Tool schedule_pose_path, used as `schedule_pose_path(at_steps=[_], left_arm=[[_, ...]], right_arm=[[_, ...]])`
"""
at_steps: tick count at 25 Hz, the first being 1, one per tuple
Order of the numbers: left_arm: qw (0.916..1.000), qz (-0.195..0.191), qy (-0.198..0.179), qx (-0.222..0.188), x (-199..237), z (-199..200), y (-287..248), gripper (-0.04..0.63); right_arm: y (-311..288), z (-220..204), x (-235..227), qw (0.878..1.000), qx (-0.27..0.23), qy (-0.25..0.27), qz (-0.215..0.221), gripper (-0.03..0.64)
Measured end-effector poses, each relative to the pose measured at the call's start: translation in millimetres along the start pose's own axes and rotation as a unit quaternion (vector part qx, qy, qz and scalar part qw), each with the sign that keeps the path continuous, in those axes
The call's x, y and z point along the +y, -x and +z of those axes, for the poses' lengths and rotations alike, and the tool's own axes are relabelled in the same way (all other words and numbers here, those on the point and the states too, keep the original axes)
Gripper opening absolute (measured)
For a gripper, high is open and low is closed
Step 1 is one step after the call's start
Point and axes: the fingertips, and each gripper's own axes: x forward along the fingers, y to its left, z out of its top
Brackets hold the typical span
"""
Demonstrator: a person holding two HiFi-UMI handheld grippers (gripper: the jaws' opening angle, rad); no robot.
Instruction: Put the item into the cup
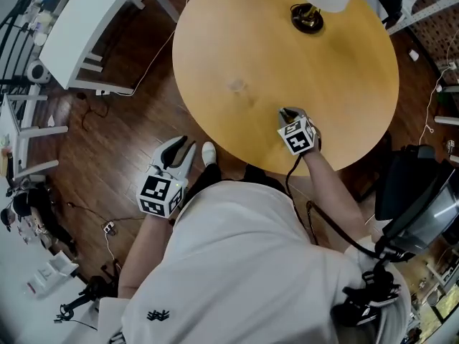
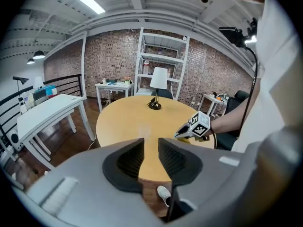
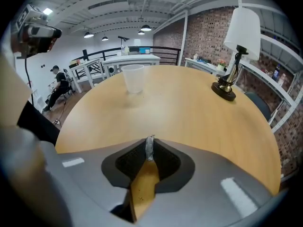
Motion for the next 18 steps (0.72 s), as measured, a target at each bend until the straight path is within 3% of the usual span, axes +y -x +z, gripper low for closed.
schedule_pose_path(at_steps=[7,18], left_arm=[[0.9997,-0.018,-0.007,-0.013,21,4,-1,0.075],[0.9990,-0.034,-0.001,-0.030,62,-3,13,0.074]], right_arm=[[29,21,-4,0.999,-0.015,-0.024,-0.024,0.044],[67,125,22,0.996,-0.080,-0.015,-0.034,0.044]])
